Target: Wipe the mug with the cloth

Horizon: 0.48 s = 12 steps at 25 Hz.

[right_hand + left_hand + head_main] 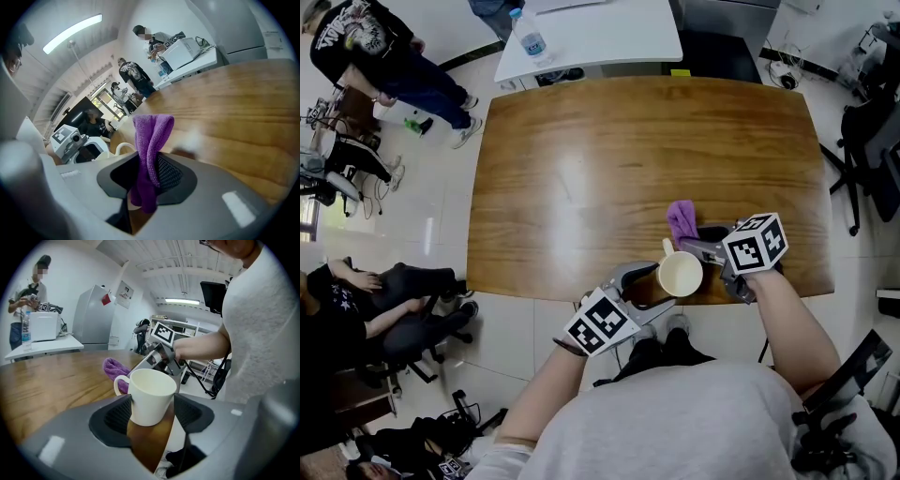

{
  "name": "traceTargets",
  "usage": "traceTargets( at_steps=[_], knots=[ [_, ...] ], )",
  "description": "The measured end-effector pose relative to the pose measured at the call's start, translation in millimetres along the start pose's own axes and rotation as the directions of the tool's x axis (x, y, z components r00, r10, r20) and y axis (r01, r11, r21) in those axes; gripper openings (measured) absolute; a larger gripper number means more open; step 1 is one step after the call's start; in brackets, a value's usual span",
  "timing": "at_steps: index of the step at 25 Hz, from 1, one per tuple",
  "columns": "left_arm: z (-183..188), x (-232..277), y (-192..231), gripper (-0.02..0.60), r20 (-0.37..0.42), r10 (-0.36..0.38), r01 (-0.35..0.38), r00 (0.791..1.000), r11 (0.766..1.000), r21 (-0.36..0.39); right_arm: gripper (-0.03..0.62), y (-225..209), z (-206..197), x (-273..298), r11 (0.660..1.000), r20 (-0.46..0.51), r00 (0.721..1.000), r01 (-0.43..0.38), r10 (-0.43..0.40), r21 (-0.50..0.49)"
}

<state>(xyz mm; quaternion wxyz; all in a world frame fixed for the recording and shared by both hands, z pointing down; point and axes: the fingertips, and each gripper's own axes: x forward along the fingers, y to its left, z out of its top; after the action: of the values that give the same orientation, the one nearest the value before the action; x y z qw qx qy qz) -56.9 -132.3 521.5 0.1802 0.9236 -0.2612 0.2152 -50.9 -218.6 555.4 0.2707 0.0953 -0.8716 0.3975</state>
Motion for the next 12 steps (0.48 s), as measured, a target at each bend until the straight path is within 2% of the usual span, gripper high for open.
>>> traceTargets(
  at_steps=[5, 12],
  knots=[
    [0.3, 0.4, 0.7, 0.281, 0.004, 0.001, -0.001, 1.000, 1.000, -0.004, 0.107, -3.0, 0.8, 2.2, 1.000, 0.006, 1.000, 0.008, -0.008, -0.004],
    [-2.0, -1.1, 0.5, 0.265, 0.008, -0.016, 0.016, 1.000, 1.000, -0.004, 0.107, 11.5, 16.2, -48.2, 1.000, 0.159, 0.987, -0.004, 0.001, 0.021]
  ],
)
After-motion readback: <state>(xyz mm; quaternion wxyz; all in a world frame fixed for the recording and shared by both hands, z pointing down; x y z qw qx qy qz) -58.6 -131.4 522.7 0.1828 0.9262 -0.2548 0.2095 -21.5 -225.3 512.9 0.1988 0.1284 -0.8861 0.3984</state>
